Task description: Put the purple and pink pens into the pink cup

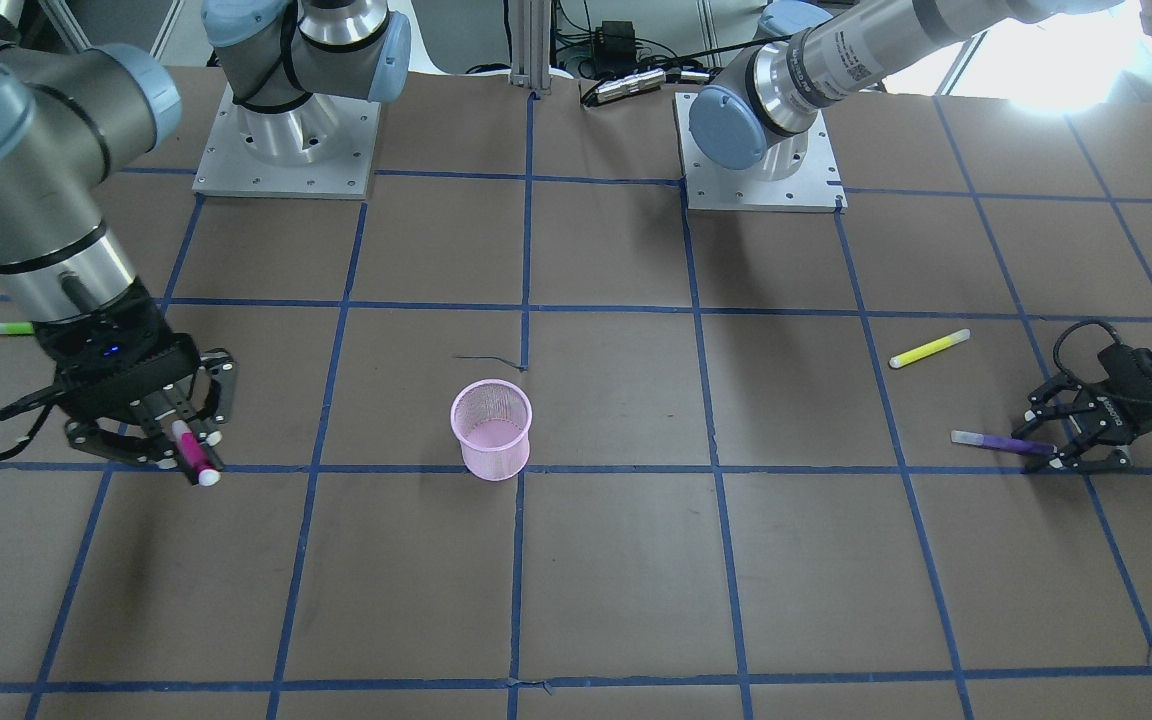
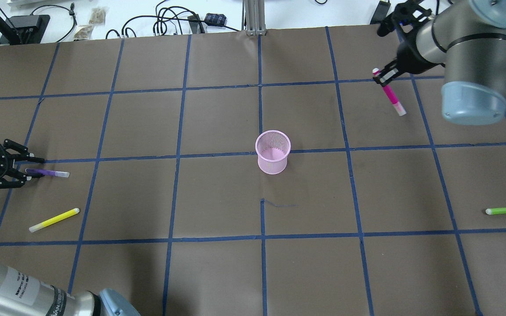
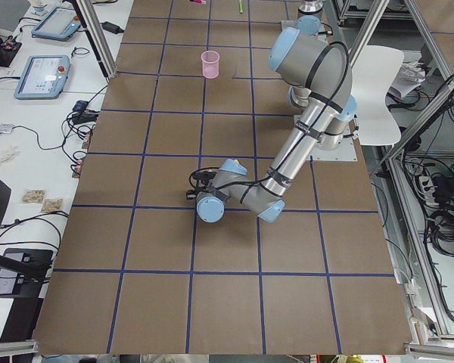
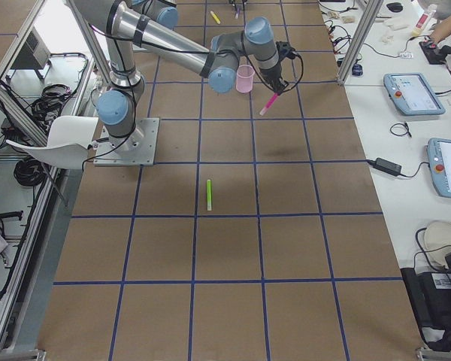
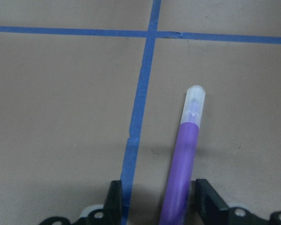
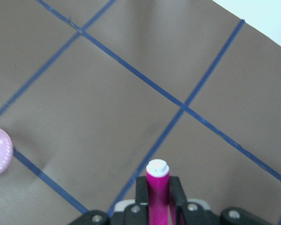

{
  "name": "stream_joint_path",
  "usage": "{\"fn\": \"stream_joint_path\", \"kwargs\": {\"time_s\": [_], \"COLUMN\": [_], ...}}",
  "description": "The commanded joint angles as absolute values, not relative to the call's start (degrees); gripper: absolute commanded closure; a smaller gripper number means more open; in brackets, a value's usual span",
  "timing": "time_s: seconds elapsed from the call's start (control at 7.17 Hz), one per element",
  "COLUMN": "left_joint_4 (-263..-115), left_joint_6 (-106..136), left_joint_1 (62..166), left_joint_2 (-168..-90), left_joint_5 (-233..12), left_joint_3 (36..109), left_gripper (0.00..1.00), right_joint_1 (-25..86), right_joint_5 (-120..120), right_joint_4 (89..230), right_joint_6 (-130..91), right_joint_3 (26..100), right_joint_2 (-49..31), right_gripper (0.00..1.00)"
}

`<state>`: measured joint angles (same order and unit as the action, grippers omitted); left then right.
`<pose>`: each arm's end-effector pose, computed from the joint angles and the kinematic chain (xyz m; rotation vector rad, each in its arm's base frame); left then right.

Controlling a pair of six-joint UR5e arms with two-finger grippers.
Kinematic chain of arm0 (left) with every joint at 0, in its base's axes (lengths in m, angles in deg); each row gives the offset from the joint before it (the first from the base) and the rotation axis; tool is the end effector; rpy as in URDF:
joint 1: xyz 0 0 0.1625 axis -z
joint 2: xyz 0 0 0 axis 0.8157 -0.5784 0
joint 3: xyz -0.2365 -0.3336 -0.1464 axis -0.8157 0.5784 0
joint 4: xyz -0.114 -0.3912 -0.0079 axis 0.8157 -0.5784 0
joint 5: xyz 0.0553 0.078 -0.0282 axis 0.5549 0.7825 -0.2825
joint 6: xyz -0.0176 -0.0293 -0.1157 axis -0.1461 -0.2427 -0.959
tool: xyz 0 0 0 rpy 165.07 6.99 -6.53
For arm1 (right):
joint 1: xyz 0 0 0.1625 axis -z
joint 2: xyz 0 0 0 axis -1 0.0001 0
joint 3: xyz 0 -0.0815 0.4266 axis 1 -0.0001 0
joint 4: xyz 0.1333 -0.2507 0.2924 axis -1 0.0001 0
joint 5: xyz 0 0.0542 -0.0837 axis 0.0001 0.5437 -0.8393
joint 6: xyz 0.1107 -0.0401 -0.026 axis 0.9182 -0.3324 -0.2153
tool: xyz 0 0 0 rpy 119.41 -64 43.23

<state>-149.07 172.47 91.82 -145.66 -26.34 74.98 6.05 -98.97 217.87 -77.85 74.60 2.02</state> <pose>0.3598 -0.5100 0.1293 -1.7787 -1.9906 0.7323 0.1036 -0.5712 0.3700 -0.9848 2.8270 -0.6933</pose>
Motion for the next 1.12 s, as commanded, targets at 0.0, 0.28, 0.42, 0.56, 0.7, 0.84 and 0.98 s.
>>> {"fn": "stream_joint_path", "kwargs": {"time_s": [0.0,0.28,0.42,0.56,0.7,0.84,0.98], "left_joint_4": [-149.1,-149.3,-149.9,-150.3,-150.8,-154.5,-155.4], "left_joint_6": [172.2,167.5,162.1,155.0,147.1,137.8,126.9], "left_joint_1": [91.7,92.0,92.5,93.7,95.5,97.6,99.5], "left_joint_2": [-145.5,-143.3,-140.6,-137.2,-133.5,-129.5,-126.1], "left_joint_5": [-26.2,-25.6,-25.5,-24.5,-23.0,-22.8,-22.6], "left_joint_3": [75.0,74.8,74.6,74.9,75.5,75.6,75.6], "left_gripper": [1.0,1.0,1.0,1.0,1.0,1.0,1.0], "right_joint_1": [-6.5,-16.2,-19.1,-20.3,-20.3,-20.3,-20.3], "right_joint_5": [-98.6,-105.3,-109.2,-110.1,-110.0,-109.9,-109.6], "right_joint_4": [225.8,233.0,238.0,244.0,251.1,253.2,255.9], "right_joint_6": [-58.6,-46.6,-44.3,-44.0,-43.8,-44.8,-44.8], "right_joint_3": [75.0,76.0,78.1,82.0,85.0,84.9,85.2], "right_joint_2": [2.3,1.9,1.8,1.1,0.5,-0.3,-0.6], "right_gripper": [1.0,1.0,1.0,1.0,1.0,1.0,1.0]}}
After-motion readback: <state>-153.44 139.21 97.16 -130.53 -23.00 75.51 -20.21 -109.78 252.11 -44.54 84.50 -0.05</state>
